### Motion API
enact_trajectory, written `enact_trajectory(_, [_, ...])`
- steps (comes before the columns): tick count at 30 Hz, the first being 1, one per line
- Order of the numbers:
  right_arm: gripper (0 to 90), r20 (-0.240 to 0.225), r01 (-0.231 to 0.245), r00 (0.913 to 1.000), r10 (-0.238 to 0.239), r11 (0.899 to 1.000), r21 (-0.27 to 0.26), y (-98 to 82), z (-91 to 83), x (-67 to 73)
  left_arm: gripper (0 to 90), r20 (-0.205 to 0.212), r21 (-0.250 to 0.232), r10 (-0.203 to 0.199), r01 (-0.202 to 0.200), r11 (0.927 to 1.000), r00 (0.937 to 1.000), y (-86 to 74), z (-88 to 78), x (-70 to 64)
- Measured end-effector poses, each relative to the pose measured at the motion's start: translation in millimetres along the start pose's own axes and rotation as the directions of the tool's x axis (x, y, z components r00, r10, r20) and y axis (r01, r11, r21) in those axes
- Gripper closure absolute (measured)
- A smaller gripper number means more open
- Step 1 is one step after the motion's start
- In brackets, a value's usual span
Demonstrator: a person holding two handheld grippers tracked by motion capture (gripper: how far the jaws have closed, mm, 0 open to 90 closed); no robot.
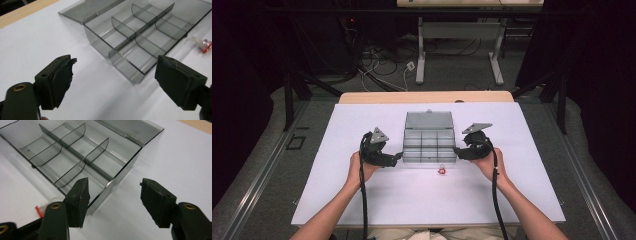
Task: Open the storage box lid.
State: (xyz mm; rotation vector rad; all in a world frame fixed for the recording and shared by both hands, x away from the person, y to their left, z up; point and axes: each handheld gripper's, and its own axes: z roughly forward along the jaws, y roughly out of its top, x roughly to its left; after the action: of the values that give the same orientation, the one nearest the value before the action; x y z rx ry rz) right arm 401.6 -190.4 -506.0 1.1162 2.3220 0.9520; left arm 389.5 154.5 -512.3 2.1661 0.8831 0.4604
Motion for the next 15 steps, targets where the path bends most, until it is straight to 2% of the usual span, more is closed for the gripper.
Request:
enact_trajectory(1, [38.0,-0.012,0.000,0.9999,0.000,1.000,0.006,-1.2,-1.3,1.0,11.9,0.004,0.021,0.013,-0.013,0.9997,0.9999,-0.3,-1.3,-0.4])
enact_trajectory(3, [36.3,-0.031,0.001,0.9995,-0.001,1.000,0.013,-3.1,-5.0,2.3,6.8,0.009,0.045,0.005,-0.005,0.9990,0.9999,-1.7,-4.2,-3.1])
enact_trajectory(4, [35.6,-0.035,0.003,0.9994,-0.003,1.000,0.001,-4.4,-5.4,3.2,6.0,0.011,0.043,0.005,-0.005,0.9991,0.9999,-2.8,-6.3,-4.3])
enact_trajectory(7, [32.1,-0.042,0.014,0.9990,-0.013,1.000,0.021,-7.3,-10.1,6.4,3.7,0.008,0.044,0.008,-0.008,0.9990,0.9999,-6.3,-11.7,-8.6])
enact_trajectory(11, [27.4,-0.057,0.031,0.9980,-0.029,0.999,0.028,-9.7,-16.7,6.9,0.0,0.027,0.070,0.006,-0.008,0.9975,0.9996,-11.8,-18.8,-13.4])
enact_trajectory(13, [25.4,-0.072,0.018,0.9973,-0.018,1.000,0.001,-11.9,-18.5,6.9,0.0,0.028,0.074,0.007,-0.009,0.9972,0.9996,-14.9,-22.4,-16.9])
enact_trajectory(14, [24.5,-0.067,0.019,0.9976,-0.017,1.000,0.022,-12.4,-21.2,7.0,0.0,0.028,0.074,0.015,-0.017,0.9971,0.9995,-16.0,-24.2,-18.1])
enact_trajectory(15, [23.5,-0.071,0.020,0.9973,-0.019,1.000,0.021,-13.6,-22.0,7.2,0.0,0.028,0.072,0.016,-0.018,0.9972,0.9995,-17.2,-25.9,-19.8])
